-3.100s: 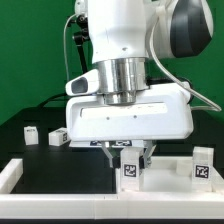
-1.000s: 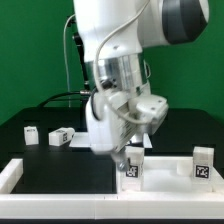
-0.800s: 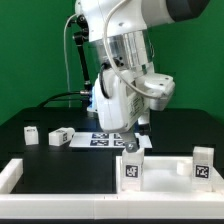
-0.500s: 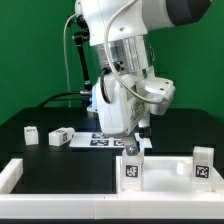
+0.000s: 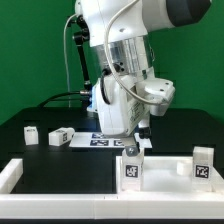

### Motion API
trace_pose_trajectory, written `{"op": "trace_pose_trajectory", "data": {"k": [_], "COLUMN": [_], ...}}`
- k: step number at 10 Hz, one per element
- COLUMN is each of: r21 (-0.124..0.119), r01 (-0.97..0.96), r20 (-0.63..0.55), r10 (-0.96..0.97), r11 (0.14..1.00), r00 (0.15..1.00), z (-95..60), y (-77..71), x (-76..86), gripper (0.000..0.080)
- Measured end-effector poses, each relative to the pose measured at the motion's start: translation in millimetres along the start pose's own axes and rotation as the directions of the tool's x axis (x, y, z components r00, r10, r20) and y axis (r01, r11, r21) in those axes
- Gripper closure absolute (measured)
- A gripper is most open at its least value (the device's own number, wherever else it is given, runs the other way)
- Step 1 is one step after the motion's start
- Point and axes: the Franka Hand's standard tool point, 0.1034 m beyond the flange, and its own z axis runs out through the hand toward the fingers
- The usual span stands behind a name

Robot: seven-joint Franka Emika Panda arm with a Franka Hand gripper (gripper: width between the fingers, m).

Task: Assemble square table

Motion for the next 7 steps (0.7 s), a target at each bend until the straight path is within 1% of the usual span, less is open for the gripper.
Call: {"op": "trace_pose_trajectory", "data": {"k": [2,3,4,5,6,7], "r21": [0.001,0.005,0.004,0.006,0.002,-0.007], "r01": [0.005,0.037,0.039,0.048,0.061,0.063], "r20": [0.001,0.008,0.019,0.028,0.032,0.026], "r10": [-0.005,-0.037,-0.039,-0.048,-0.061,-0.063], "r11": [1.000,0.999,0.999,0.999,0.998,0.998], "r00": [1.000,0.999,0.999,0.998,0.998,0.998], "z": [-0.7,-8.0,-14.9,-21.0,-22.9,-17.7], "y": [0.1,2.7,12.3,28.6,46.8,59.0], "x": [-0.2,-3.0,-12.5,-27.3,-37.3,-41.0], "gripper": [0.0150,0.0150,0.0150,0.0150,0.0150,0.0150]}}
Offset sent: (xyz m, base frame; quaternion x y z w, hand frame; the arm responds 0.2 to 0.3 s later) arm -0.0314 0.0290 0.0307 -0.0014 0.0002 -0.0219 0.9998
